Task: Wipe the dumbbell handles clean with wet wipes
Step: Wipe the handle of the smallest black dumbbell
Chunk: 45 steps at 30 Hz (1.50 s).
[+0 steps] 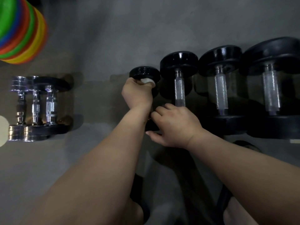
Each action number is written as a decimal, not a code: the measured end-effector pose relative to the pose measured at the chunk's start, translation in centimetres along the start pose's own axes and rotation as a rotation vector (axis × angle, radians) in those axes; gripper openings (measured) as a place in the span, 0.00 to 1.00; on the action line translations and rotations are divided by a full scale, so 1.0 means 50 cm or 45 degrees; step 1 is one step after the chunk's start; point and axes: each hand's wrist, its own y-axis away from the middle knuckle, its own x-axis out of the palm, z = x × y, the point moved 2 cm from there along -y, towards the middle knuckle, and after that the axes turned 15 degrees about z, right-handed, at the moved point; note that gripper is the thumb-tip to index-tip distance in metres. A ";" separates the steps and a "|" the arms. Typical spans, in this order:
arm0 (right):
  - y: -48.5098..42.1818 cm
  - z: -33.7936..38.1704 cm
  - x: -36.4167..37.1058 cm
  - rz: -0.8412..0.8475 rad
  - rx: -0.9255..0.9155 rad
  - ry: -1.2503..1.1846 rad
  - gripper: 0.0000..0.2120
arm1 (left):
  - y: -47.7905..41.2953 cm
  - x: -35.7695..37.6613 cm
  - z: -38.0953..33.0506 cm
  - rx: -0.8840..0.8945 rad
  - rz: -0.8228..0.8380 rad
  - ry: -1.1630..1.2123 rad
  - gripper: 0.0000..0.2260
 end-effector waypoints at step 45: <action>0.008 -0.010 -0.006 0.055 0.005 0.033 0.19 | 0.037 -0.105 0.097 0.069 0.378 -0.088 0.03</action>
